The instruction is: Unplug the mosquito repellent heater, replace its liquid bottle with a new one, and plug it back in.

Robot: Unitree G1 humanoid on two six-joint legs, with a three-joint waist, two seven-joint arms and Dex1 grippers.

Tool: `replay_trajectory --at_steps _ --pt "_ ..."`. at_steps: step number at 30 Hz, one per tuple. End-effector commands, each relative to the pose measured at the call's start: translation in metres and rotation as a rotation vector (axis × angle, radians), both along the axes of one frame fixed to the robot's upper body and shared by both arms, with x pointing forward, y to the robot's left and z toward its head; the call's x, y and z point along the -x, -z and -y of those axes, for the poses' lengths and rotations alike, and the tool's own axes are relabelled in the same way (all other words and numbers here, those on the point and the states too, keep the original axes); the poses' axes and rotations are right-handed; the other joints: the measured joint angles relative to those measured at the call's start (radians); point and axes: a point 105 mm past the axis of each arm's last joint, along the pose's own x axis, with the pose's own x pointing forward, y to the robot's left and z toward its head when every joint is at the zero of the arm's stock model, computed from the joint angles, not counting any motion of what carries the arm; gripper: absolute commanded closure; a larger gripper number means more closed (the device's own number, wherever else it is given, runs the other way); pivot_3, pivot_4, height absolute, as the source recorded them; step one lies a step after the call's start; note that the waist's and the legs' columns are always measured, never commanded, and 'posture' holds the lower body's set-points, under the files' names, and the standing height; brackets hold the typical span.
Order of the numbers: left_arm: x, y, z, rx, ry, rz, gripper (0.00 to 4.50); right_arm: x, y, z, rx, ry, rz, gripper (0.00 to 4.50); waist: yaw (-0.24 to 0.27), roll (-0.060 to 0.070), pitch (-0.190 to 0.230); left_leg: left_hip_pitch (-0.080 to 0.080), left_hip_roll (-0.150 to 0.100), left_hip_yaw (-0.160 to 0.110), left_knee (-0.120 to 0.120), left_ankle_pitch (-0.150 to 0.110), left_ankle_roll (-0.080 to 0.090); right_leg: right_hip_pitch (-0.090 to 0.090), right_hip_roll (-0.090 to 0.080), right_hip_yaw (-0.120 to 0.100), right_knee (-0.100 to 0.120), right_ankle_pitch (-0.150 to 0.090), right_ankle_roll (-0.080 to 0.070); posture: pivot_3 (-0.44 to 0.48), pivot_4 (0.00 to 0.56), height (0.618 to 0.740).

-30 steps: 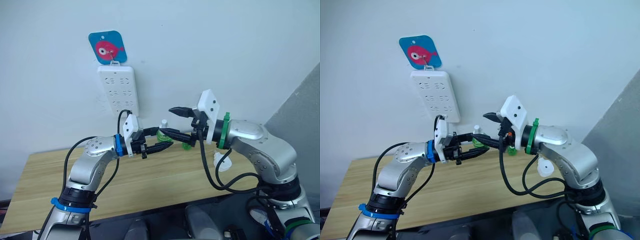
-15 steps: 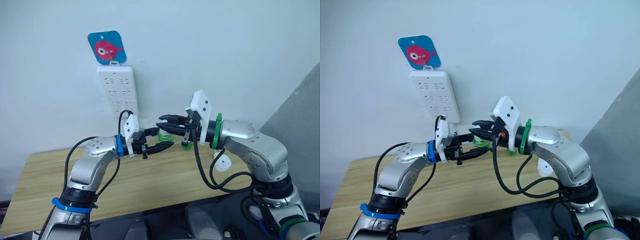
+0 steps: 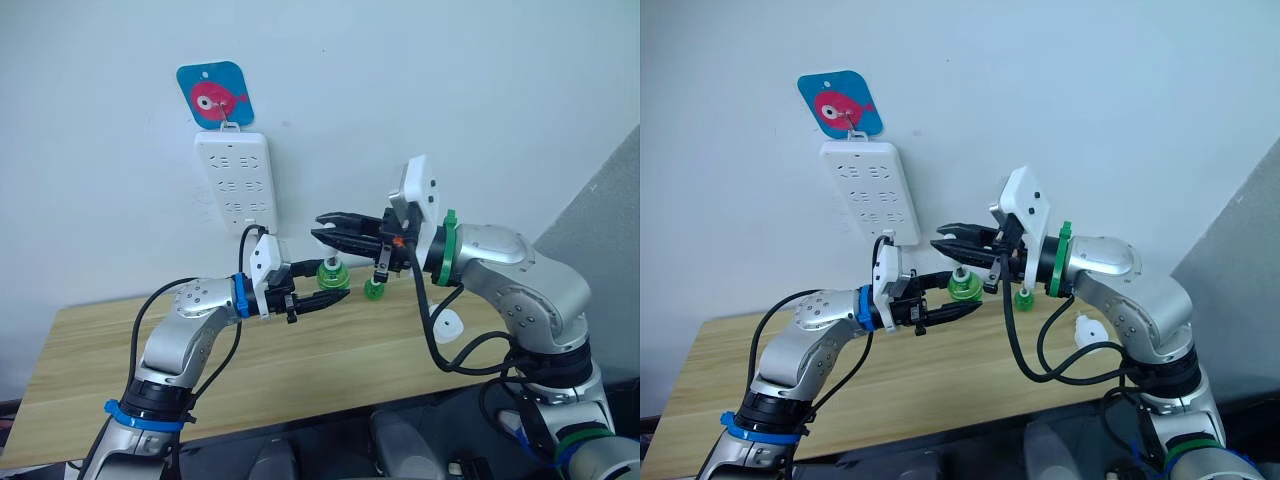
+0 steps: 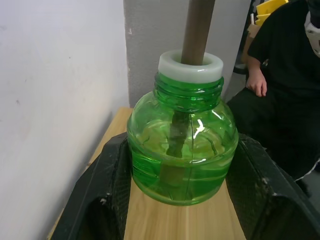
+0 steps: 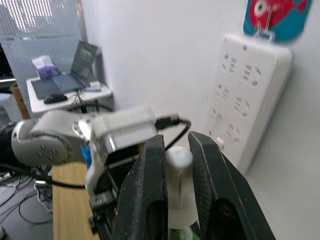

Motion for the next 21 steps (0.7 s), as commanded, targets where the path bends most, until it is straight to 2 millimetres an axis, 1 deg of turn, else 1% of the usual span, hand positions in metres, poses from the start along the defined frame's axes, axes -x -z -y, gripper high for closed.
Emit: replay_trajectory --at_steps 1,3,5,6,9,11,13,14,15,17,20,21 --pt "0.004 -0.01 0.003 0.008 0.009 0.059 2.21 0.006 -0.02 0.005 -0.047 -0.027 0.06 4.18 0.0 0.0 0.0 0.0 0.0 0.0 0.0 0.0 0.0 0.0 0.0 0.0 0.0 0.0 0.0 -0.221 0.109 0.72" --pt "0.003 -0.008 0.001 0.011 -0.009 0.048 2.21 0.003 -0.027 0.012 -0.058 -0.001 0.068 4.18 0.0 0.0 0.0 0.0 0.0 0.0 0.0 0.0 0.0 0.0 0.0 0.0 0.0 0.0 0.0 -0.219 0.11 0.72" --pt "0.003 -0.003 -0.001 0.018 -0.037 0.027 2.21 -0.002 -0.03 0.022 -0.055 0.054 0.077 4.18 0.0 0.0 0.0 0.0 0.0 0.0 0.0 0.0 0.0 0.0 0.0 0.0 0.0 0.0 0.0 -0.212 0.112 0.72" --pt "0.004 0.0 -0.002 0.017 -0.048 0.017 2.21 -0.005 -0.029 0.03 -0.043 0.095 0.076 4.18 0.001 0.0 0.0 0.0 0.0 0.0 0.0 0.0 0.0 0.0 0.0 0.0 0.0 0.0 0.0 -0.207 0.113 0.72" --pt "0.008 0.011 -0.01 0.008 -0.089 -0.014 2.21 -0.015 -0.011 0.054 0.002 0.225 0.05 4.18 0.006 0.0 0.0 0.0 0.0 0.0 0.0 -0.001 0.002 0.001 0.0 0.0 -0.002 0.0 0.0 -0.202 0.121 0.72" --pt "0.008 0.015 -0.017 -0.004 -0.122 -0.021 2.21 -0.018 0.007 0.063 0.042 0.294 0.042 4.18 0.007 0.0 0.0 0.0 0.0 0.001 0.0 -0.002 0.003 0.001 0.0 0.0 -0.002 0.0 0.0 -0.196 0.121 0.72" --pt "0.006 0.019 -0.026 -0.03 -0.162 -0.017 2.21 -0.023 0.032 0.07 0.06 0.38 0.025 4.18 0.009 0.0 0.0 0.0 0.0 0.001 0.0 -0.002 0.003 0.001 0.0 0.001 -0.002 0.0 0.0 -0.194 0.121 0.72" --pt "0.004 0.021 -0.029 -0.042 -0.176 -0.018 2.21 -0.028 0.042 0.073 0.066 0.434 0.032 4.18 0.01 0.0 0.0 0.0 0.0 0.001 0.0 -0.002 0.003 0.001 0.0 0.001 -0.002 -0.001 0.001 -0.189 0.128 0.72" --pt "0.003 0.022 -0.033 -0.056 -0.187 -0.015 2.21 -0.033 0.057 0.075 0.063 0.486 0.021 4.18 0.011 0.0 0.0 0.0 0.0 0.001 0.0 -0.002 0.003 0.001 0.0 0.001 -0.002 -0.001 0.002 -0.189 0.128 0.72" --pt "0.003 0.024 -0.037 -0.075 -0.197 -0.01 2.21 -0.043 0.079 0.078 0.057 0.586 0.027 4.18 0.01 0.0 0.001 0.001 0.001 0.003 0.0 -0.002 0.003 0.001 0.001 0.002 -0.001 -0.003 0.004 -0.184 0.141 0.72" --pt "0.005 0.023 -0.04 -0.083 -0.208 -0.006 2.21 -0.051 0.113 0.074 0.071 0.659 0.024 4.18 0.012 0.003 0.003 0.002 0.001 0.003 0.0 -0.002 0.003 0.001 0.001 0.003 -0.002 -0.003 0.005 -0.17 0.16 0.72" --pt "0.006 0.022 -0.041 -0.085 -0.21 -0.007 2.21 -0.053 0.121 0.073 0.067 0.679 0.017 4.18 0.014 0.003 0.004 0.002 0.001 0.004 0.0 -0.002 0.003 0.001 0.001 0.004 -0.002 -0.003 0.005 -0.168 0.163 0.72"
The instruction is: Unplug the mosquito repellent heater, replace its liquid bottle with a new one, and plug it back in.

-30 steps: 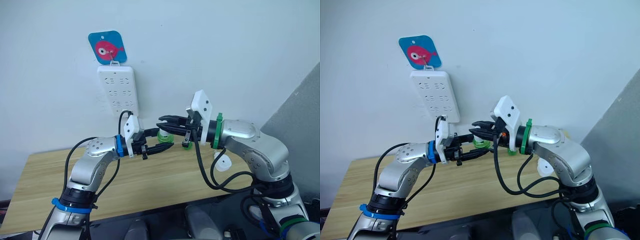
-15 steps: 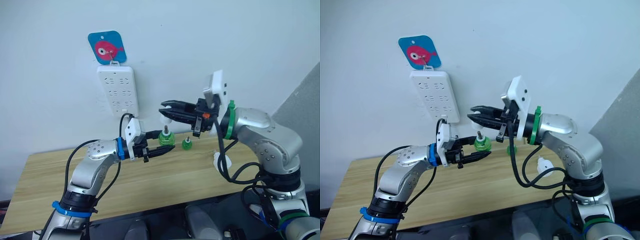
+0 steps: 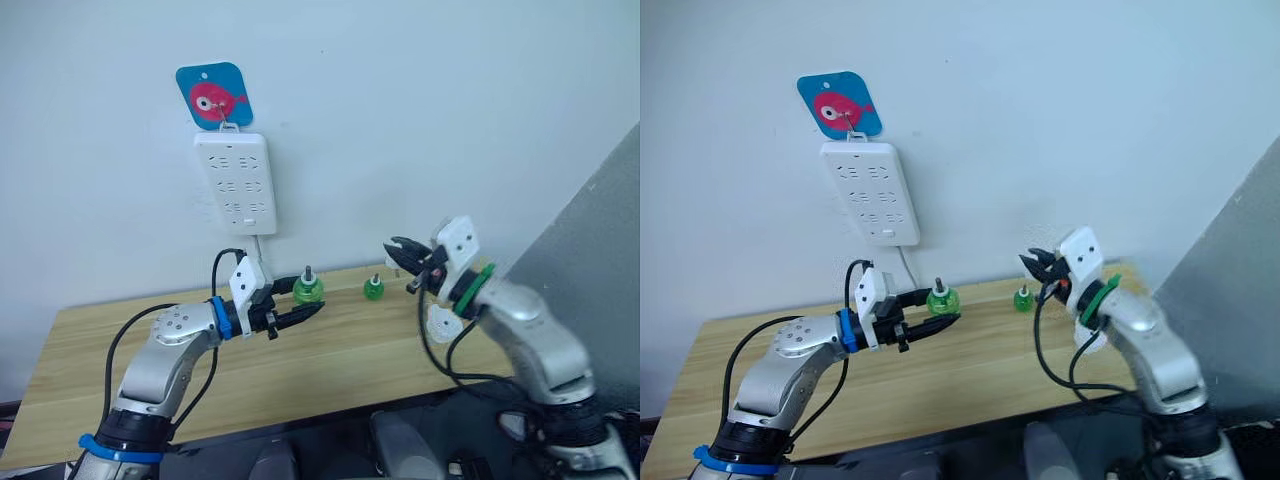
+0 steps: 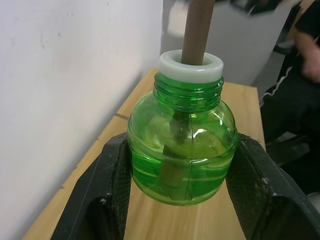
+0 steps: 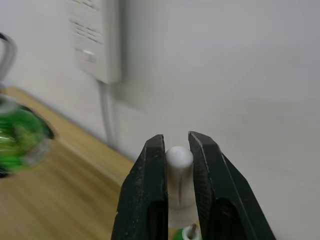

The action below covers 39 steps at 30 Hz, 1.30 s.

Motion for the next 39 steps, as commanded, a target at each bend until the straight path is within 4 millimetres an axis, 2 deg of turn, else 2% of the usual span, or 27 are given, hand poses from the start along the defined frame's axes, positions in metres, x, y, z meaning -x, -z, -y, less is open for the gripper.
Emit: replay_trajectory --at_steps 1,5,7,16,22,27,34,36,39 --pt "0.002 -0.01 -0.006 -0.007 -0.015 0.047 2.21 -0.008 0.01 -0.003 0.007 0.071 0.083 4.18 0.004 0.001 0.002 0.0 0.0 0.0 0.0 0.0 0.0 0.0 0.0 0.0 0.0 0.0 0.0 -0.165 0.168 0.72" --pt "0.008 -0.011 -0.009 -0.016 -0.024 0.041 2.21 -0.022 0.033 0.005 0.013 0.184 0.077 4.18 0.019 0.002 0.012 0.001 0.0 0.001 -0.001 0.0 0.0 0.0 0.0 0.001 0.0 0.0 0.0 -0.141 0.198 0.72" --pt "0.012 -0.012 -0.01 -0.021 -0.027 0.034 2.21 -0.032 0.048 0.017 0.019 0.267 0.051 4.18 0.028 0.001 0.022 0.001 0.0 0.001 0.0 0.0 0.0 0.0 0.0 0.001 0.0 0.0 0.0 -0.133 0.207 0.72" --pt "0.023 -0.018 -0.012 -0.033 -0.033 0.014 2.21 -0.052 0.093 0.043 0.047 0.436 -0.055 4.18 0.051 0.001 0.056 0.002 0.0 0.007 0.0 0.0 0.0 0.0 0.001 0.008 0.0 0.003 -0.004 -0.09 0.229 0.72" --pt "0.024 -0.021 -0.013 -0.034 -0.04 0.015 2.21 -0.056 0.106 0.05 0.052 0.467 -0.086 4.18 0.059 0.001 0.058 0.003 0.001 0.009 0.0 0.0 0.0 -0.001 0.001 0.011 0.0 0.003 -0.004 -0.08 0.226 0.72" --pt "0.024 -0.021 -0.014 -0.037 -0.044 0.015 2.21 -0.054 0.11 0.046 0.025 0.446 -0.1 4.18 0.063 0.001 0.059 0.004 0.001 0.011 0.0 0.0 0.001 -0.001 0.001 0.013 0.0 0.003 -0.003 -0.077 0.226 0.72" --pt "0.023 -0.02 -0.013 -0.037 -0.042 0.014 2.21 -0.052 0.109 0.045 0.01 0.446 -0.094 1.84 0.07 0.0 0.061 0.004 0.001 0.013 0.0 0.0 0.001 -0.002 0.001 0.014 0.0 0.003 -0.003 -0.083 0.229 0.72" --pt "0.022 -0.019 -0.012 -0.036 -0.042 0.013 2.21 -0.053 0.105 0.048 0.013 0.457 -0.069 1.11 0.07 0.0 0.061 0.004 0.001 0.013 0.0 0.0 0.001 -0.002 0.001 0.015 0.0 0.003 -0.002 -0.091 0.225 0.72" --pt "0.021 -0.017 -0.01 -0.026 -0.039 0.014 2.21 -0.046 0.086 0.048 -0.029 0.442 -0.018 0.04 0.07 0.0 0.061 0.004 0.001 0.014 0.0 0.0 0.001 -0.002 0.001 0.015 0.0 0.003 -0.002 -0.107 0.216 0.72"
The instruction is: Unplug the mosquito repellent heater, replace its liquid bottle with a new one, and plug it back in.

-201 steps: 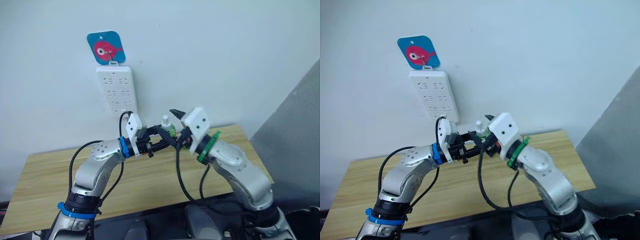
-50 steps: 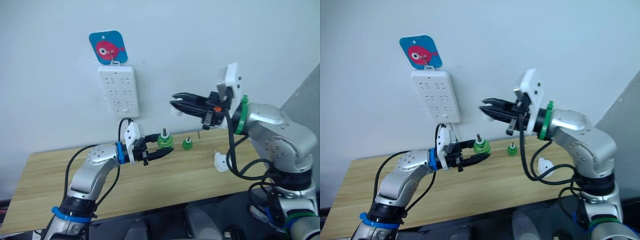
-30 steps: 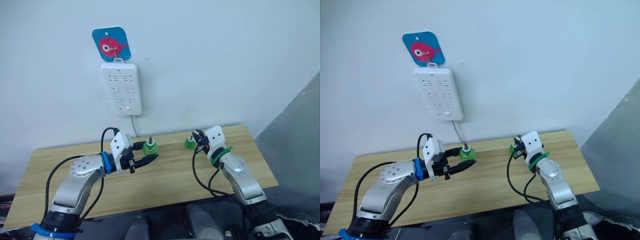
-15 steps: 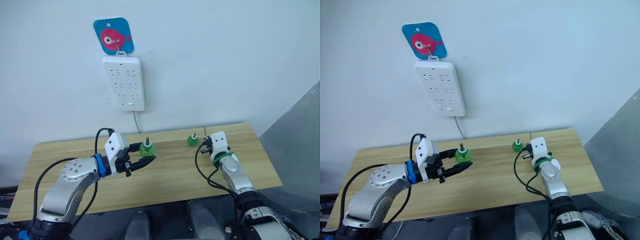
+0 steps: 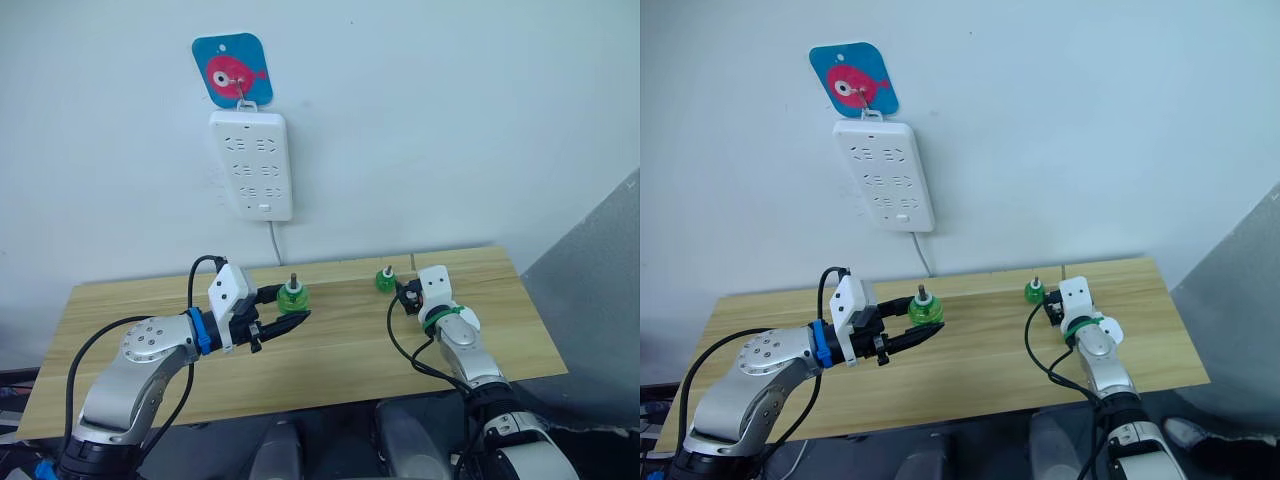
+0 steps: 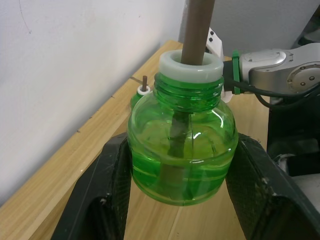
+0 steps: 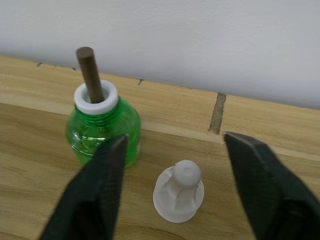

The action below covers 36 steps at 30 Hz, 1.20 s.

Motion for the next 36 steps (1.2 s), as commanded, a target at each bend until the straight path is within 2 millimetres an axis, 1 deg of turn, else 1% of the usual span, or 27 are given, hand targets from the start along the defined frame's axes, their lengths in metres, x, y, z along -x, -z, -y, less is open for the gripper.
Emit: replay_trajectory --at_steps 1,2,4,5,7,9,11,13,15,17,20,23,29,36 --pt "-0.002 -0.006 0.004 0.015 0.015 0.044 2.21 0.006 -0.04 0.004 -0.047 -0.004 0.134 0.0 0.0 0.0 0.0 0.0 0.0 0.0 -0.001 0.0 0.0 0.0 0.0 0.0 0.0 0.0 0.0 -0.116 0.207 0.72" --pt "-0.003 -0.005 0.005 0.017 0.017 0.046 2.21 0.009 -0.046 0.005 -0.051 -0.006 0.149 0.0 0.0 0.0 0.0 0.0 0.0 0.0 -0.001 0.0 0.0 -0.001 0.0 0.0 0.0 0.0 0.0 -0.119 0.203 0.72" --pt "-0.008 -0.004 0.008 0.029 0.021 0.055 2.21 0.023 -0.068 0.008 -0.041 -0.029 0.196 0.0 0.001 0.0 0.0 -0.001 0.0 0.001 -0.001 0.0 0.0 -0.001 0.0 0.001 0.0 0.0 0.001 -0.134 0.19 0.72" --pt "-0.011 -0.004 0.009 0.033 0.023 0.058 2.21 0.028 -0.075 0.009 -0.032 -0.038 0.206 0.0 0.003 0.0 0.0 0.0 0.0 0.001 0.0 0.0 0.0 -0.001 0.0 0.001 0.0 -0.001 0.003 -0.138 0.187 0.72" --pt "-0.015 -0.005 0.012 0.046 0.049 0.062 2.21 0.045 -0.098 0.007 0.023 -0.129 0.249 0.0 0.004 0.0 -0.001 -0.001 0.0 0.001 0.0 0.0 0.0 -0.001 0.0 0.001 0.0 -0.002 0.004 -0.151 0.175 0.72" --pt "-0.017 -0.007 0.016 0.056 0.083 0.059 2.21 0.059 -0.111 -0.004 0.028 -0.25 0.228 0.0 0.002 -0.001 -0.001 -0.001 0.0 0.001 0.0 0.0 0.0 -0.001 0.0 0.001 -0.001 -0.002 0.005 -0.163 0.165 0.72" --pt "-0.016 -0.008 0.019 0.054 0.135 0.052 2.21 0.074 -0.118 -0.021 0.03 -0.406 0.165 0.0 -0.003 -0.002 -0.002 -0.001 0.0 0.002 0.0 0.0 0.0 -0.001 0.0 0.001 -0.001 -0.002 0.005 -0.186 0.159 0.72" --pt "-0.013 -0.009 0.023 0.026 0.223 0.059 2.21 0.091 -0.14 -0.046 0.0 -0.587 0.149 0.0 -0.012 -0.002 -0.003 -0.001 0.001 0.002 0.0 0.0 0.0 -0.001 0.001 0.002 -0.001 -0.002 0.005 -0.195 0.159 0.72" --pt "-0.013 -0.01 0.024 0.01 0.268 0.066 2.21 0.103 -0.157 -0.061 -0.011 -0.705 0.146 0.0 -0.023 -0.002 -0.003 -0.001 0.002 0.002 0.0 0.0 0.0 -0.002 0.002 0.002 -0.001 -0.002 0.005 -0.2 0.154 0.72" --pt "-0.017 -0.013 0.026 0.003 0.291 0.083 2.21 0.11 -0.171 -0.072 -0.023 -0.788 0.134 0.0 -0.028 -0.003 -0.003 -0.001 0.002 0.002 0.0 0.0 0.0 -0.002 0.002 0.002 -0.001 -0.002 0.005 -0.202 0.151 0.72" --pt "-0.021 -0.018 0.031 0.006 0.318 0.1 2.21 0.116 -0.179 -0.081 0.013 -0.875 0.096 0.0 -0.029 -0.006 -0.005 -0.002 0.001 0.002 0.0 0.0 0.0 -0.002 0.002 0.001 -0.001 -0.002 0.005 -0.203 0.148 0.72" --pt "-0.023 -0.022 0.036 0.013 0.336 0.11 2.21 0.122 -0.183 -0.093 -0.017 -0.958 0.056 0.0 -0.029 -0.007 -0.005 -0.003 0.001 0.001 0.0 -0.001 0.0 -0.002 0.002 0.001 -0.002 -0.002 0.005 -0.208 0.15 0.72" --pt "-0.025 -0.025 0.039 0.022 0.346 0.119 2.21 0.113 -0.185 -0.112 -0.07 -1.001 0.047 0.0 -0.033 -0.007 -0.005 -0.003 0.001 0.002 0.001 -0.001 0.001 -0.002 0.001 0.001 -0.002 -0.002 0.005 -0.207 0.151 0.72" --pt "-0.024 -0.026 0.041 0.029 0.349 0.124 2.21 0.106 -0.185 -0.123 -0.116 -1.033 0.033 0.0 -0.034 -0.007 -0.005 -0.003 0.001 0.002 0.001 -0.001 0.001 -0.003 0.001 0.001 -0.001 -0.001 0.005 -0.196 0.145 0.72"
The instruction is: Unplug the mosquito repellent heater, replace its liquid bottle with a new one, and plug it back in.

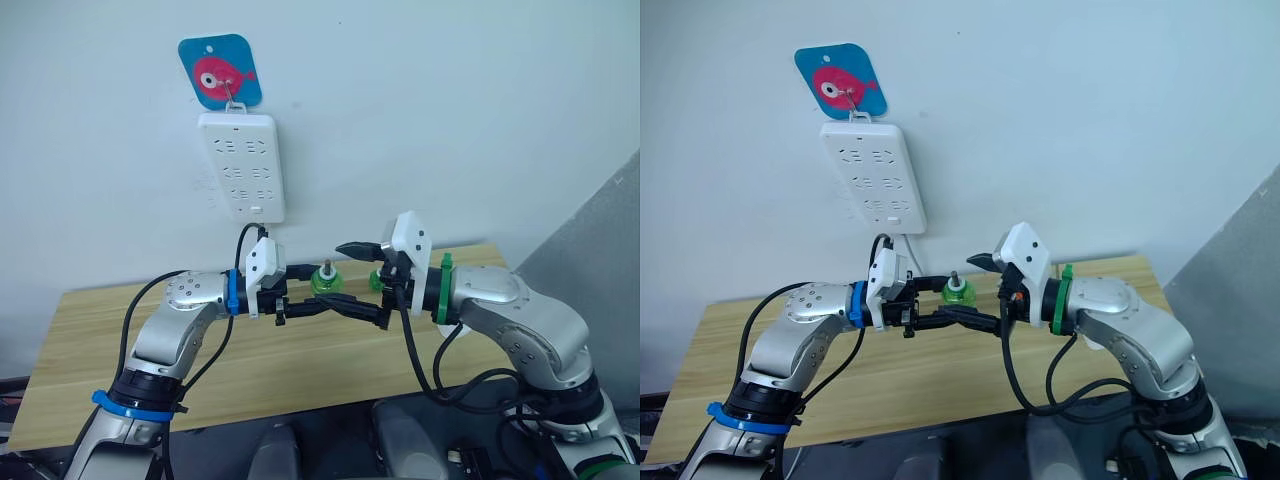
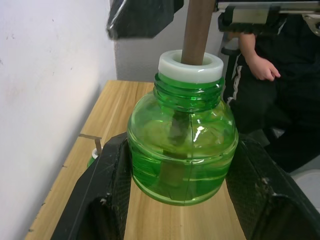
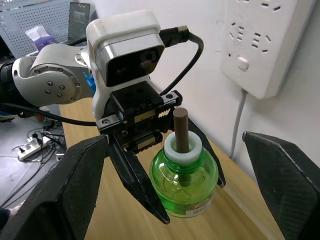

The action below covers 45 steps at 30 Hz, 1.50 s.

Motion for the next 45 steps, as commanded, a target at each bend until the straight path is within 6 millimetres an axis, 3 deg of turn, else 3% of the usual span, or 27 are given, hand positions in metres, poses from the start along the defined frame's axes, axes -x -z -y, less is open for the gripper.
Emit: replay_trajectory --at_steps 1,3,6,13,15,16,25,31,40,43,45 --pt "0.003 -0.007 0.002 0.012 0.014 0.035 2.21 0.002 -0.008 -0.004 -0.038 -0.03 0.022 0.0 0.001 0.0 0.0 0.0 0.0 0.0 0.0 0.0 0.0 0.0 0.0 0.0 0.0 0.0 0.0 -0.196 0.145 0.72" --pt "0.003 -0.007 0.003 0.016 0.015 0.036 2.21 0.001 -0.007 -0.005 -0.045 -0.039 0.01 0.0 0.001 0.0 0.0 0.0 0.0 0.0 0.0 0.0 0.0 0.0 0.0 0.0 0.0 0.0 0.0 -0.187 0.143 0.72" --pt "0.003 -0.009 0.005 0.024 0.013 0.036 2.21 0.002 -0.004 -0.006 -0.055 -0.047 -0.008 0.55 0.001 0.0 0.0 0.0 0.0 0.0 0.0 0.0 0.0 0.0 0.0 0.0 0.0 0.0 0.0 -0.183 0.141 0.72" --pt "0.002 -0.013 0.006 0.03 0.013 0.048 2.21 -0.001 0.004 -0.007 -0.012 -0.038 0.009 3.08 0.002 0.0 0.0 0.0 0.0 0.0 0.0 0.0 0.0 0.0 0.0 0.0 0.0 0.0 0.0 -0.181 0.135 0.72" --pt "0.001 -0.015 0.006 0.033 0.011 0.05 2.21 -0.001 0.007 -0.006 0.017 -0.039 0.031 3.74 0.002 0.0 0.0 0.0 0.0 0.0 0.0 0.0 0.0 0.0 0.0 0.0 0.0 0.0 0.0 -0.18 0.134 0.72" --pt "0.001 -0.015 0.007 0.034 0.011 0.051 2.21 -0.001 0.008 -0.006 0.026 -0.042 0.037 3.85 0.002 0.0 0.0 0.0 0.0 0.0 0.0 0.0 0.0 0.0 0.0 0.0 0.0 0.0 0.0 -0.18 0.134 0.72" --pt "0.001 -0.016 0.007 0.037 0.005 0.053 2.21 -0.001 0.003 -0.006 0.014 -0.053 0.083 3.85 0.001 0.0 -0.002 0.0 0.0 0.0 0.001 0.0 0.0 0.0 0.0 0.0 0.001 0.003 -0.004 -0.18 0.123 0.72" --pt "0.002 -0.016 0.007 0.03 0.007 0.056 2.21 -0.004 0.003 -0.003 0.005 -0.021 0.076 1.77 0.001 -0.001 -0.004 0.0 0.0 0.0 0.001 0.0 0.0 0.0 0.0 0.0 0.001 0.003 -0.004 -0.18 0.123 0.72" --pt "0.002 -0.017 0.008 0.034 0.007 0.061 2.21 -0.011 0.005 -0.006 -0.005 0.009 0.054 1.75 0.001 -0.001 -0.005 0.0 0.0 0.0 0.001 0.0 0.0 0.0 0.0 0.0 0.001 0.003 -0.005 -0.18 0.123 0.72" --pt "0.001 -0.016 0.008 0.035 0.003 0.06 2.21 -0.01 0.005 -0.006 -0.012 0.003 0.048 2.34 0.001 -0.001 -0.005 0.0 0.0 0.0 0.001 0.0 0.0 0.0 0.0 0.0 0.001 0.003 -0.005 -0.18 0.123 0.72" --pt "0.001 -0.015 0.007 0.038 0.0 0.061 2.21 -0.009 0.005 -0.007 -0.01 -0.003 0.05 3.03 0.001 -0.001 -0.005 0.0 0.0 0.0 0.001 0.0 0.0 0.0 0.0 0.0 0.001 0.003 -0.005 -0.176 0.122 0.72"
